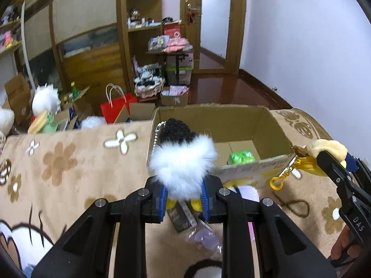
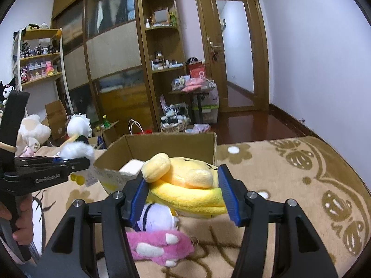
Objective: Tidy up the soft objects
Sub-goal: 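Lift both plushes and carry them over the cardboard box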
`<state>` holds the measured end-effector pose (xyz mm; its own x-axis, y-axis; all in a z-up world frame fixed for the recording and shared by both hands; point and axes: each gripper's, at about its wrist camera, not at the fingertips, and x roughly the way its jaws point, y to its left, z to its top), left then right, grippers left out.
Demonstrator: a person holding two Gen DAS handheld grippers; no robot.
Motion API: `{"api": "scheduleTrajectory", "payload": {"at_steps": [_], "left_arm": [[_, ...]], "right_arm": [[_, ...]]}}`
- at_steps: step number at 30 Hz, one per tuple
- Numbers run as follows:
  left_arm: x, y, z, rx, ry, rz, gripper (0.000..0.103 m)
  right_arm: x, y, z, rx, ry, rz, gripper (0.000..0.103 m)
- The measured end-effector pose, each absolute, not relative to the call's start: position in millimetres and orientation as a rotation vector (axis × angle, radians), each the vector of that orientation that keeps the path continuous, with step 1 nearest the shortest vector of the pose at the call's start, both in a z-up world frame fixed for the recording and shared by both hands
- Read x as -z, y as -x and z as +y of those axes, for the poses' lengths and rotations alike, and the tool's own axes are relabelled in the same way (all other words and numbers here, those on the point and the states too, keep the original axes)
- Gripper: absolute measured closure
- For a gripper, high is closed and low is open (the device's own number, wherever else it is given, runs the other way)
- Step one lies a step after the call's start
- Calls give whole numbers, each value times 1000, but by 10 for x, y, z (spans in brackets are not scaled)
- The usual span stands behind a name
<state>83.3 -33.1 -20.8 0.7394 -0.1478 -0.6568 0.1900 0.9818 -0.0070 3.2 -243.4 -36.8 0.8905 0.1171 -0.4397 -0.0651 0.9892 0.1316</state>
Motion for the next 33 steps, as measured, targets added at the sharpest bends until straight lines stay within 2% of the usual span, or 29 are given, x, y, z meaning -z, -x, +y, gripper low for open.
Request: {"api": "scheduleTrajectory", "payload": {"at_steps": [16, 33], "left_arm": [[52, -1405, -585, 212, -128, 635, 80], [671, -1794, -633, 243, -142, 819, 76]], "right_arm": [[134, -539, -2285, -151, -63, 366, 42], [606, -976, -2284, -170, -50, 466, 40]]}}
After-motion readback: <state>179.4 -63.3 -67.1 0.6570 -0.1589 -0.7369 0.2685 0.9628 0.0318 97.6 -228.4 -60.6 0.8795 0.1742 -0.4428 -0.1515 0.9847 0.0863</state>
